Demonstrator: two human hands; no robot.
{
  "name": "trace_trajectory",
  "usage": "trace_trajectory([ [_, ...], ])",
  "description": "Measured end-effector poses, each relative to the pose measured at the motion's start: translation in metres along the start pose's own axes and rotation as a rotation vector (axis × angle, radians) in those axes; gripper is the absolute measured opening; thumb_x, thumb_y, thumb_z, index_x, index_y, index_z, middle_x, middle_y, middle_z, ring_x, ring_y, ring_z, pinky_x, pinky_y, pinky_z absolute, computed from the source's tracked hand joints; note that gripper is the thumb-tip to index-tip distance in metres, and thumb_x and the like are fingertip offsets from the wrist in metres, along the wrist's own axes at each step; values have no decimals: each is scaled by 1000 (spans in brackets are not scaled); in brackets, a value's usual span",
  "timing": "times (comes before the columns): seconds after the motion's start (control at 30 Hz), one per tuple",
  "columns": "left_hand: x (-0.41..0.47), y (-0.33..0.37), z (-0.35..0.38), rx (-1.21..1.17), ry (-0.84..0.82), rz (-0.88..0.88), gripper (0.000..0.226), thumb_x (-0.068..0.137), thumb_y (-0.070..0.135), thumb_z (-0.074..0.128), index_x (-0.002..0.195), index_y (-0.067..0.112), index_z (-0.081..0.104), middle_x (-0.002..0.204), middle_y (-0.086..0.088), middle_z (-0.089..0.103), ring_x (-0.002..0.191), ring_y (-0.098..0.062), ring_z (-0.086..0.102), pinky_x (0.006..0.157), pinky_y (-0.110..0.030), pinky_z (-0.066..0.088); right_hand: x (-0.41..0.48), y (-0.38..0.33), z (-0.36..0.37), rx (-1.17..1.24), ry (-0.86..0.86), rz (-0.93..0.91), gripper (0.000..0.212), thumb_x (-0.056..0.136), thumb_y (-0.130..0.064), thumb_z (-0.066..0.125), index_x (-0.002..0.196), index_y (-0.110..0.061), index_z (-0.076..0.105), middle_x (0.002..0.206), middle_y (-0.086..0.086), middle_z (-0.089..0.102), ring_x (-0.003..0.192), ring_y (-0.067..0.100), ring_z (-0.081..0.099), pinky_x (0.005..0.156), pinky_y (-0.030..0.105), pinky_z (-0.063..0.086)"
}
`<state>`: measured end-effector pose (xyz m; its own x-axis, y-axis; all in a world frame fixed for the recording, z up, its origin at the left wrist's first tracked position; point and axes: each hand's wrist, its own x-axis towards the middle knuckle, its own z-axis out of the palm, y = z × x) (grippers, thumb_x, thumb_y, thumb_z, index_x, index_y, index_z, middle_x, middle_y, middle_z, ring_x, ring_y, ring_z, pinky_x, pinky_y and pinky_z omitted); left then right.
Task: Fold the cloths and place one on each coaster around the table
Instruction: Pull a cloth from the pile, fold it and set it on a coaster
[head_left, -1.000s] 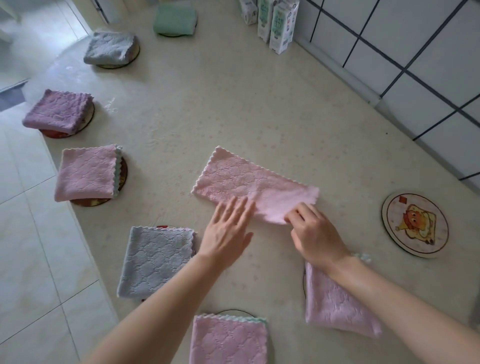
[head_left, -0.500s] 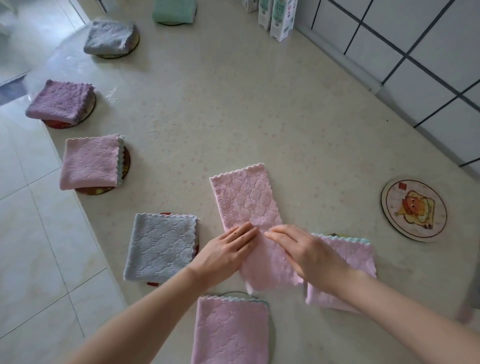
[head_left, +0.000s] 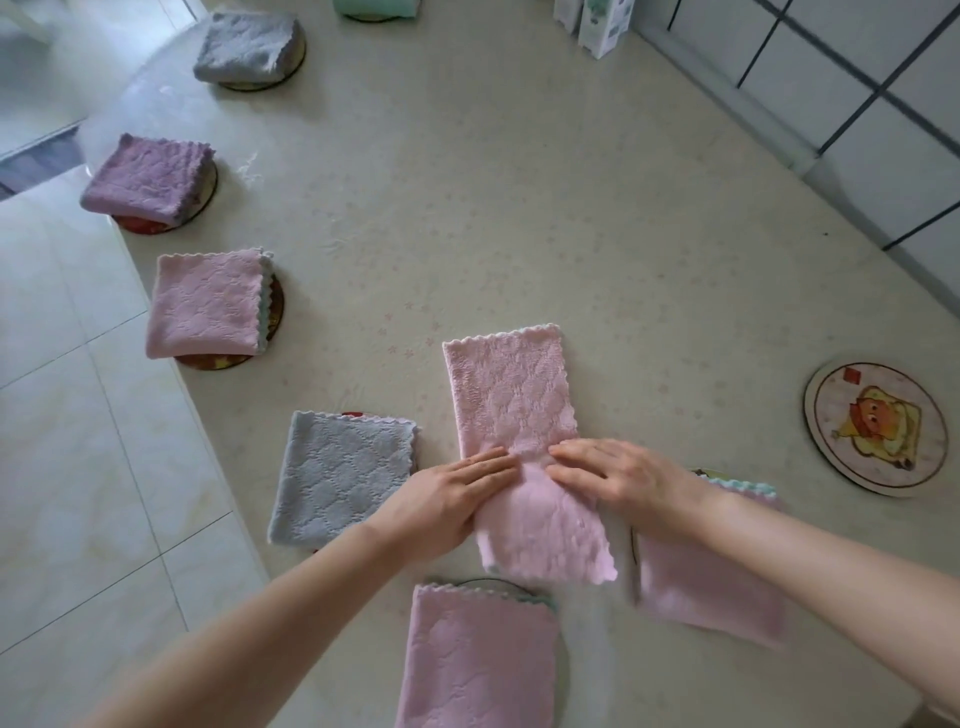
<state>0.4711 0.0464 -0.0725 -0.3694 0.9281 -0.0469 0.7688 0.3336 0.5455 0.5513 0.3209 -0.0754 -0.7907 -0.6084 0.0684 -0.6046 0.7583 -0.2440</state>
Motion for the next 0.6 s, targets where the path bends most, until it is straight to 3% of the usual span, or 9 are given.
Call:
trace_trajectory([
  [0.1,2,-4,-12,-171,-10,-68,49,88,8,56,136,18,51,143,4,48,135,-9,39,112,-25,32,7,8,0,49,-7,3,36,88,-8,52,124,-15,55,122,6,60,109,20,59,86,34,52],
  [0.2,10,-8,-25,-341,-19,-176,46,84,4,59,127,21,60,127,6,62,118,-4,56,101,-20,43,19,13,-6,215,4,85,26,94,-23,48,115,-15,61,109,2,65,95,19,63,78,31,52],
  [0.3,25,-16,-34,-472,-23,-469,30,84,0,53,101,16,72,96,-3,74,84,-8,65,80,-32,55,34,17,-18,465,-52,284,32,78,-25,48,104,-18,65,94,-3,69,86,15,64,72,25,47],
  [0.37,38,-20,-39,-760,52,-696,20,93,4,52,83,11,68,82,-9,68,74,-17,60,73,-38,56,43,23,-23,618,-14,512,30,75,-24,44,91,-13,66,78,-4,67,73,11,63,64,27,44],
  [0.43,50,-23,-45,-1091,112,-882,16,97,13,49,95,6,63,88,-11,66,74,-18,65,67,-32,58,55,32,-23,749,16,748,22,88,-25,51,77,-9,61,64,-2,58,61,10,55,60,30,42],
  [0.47,54,-26,-47,-1173,122,-946,20,98,18,49,103,3,62,92,-12,68,74,-19,67,66,-30,59,61,35,-21,799,17,842,28,91,-27,53,69,-10,56,59,0,55,56,11,54,59,31,42],
  [0.6,62,-35,-48,-1244,117,-1061,29,98,28,49,108,3,61,96,-13,70,78,-24,71,64,-35,60,77,43,-17,844,2,1012,36,91,-26,55,59,-14,42,50,1,50,43,11,52,52,29,46],
])
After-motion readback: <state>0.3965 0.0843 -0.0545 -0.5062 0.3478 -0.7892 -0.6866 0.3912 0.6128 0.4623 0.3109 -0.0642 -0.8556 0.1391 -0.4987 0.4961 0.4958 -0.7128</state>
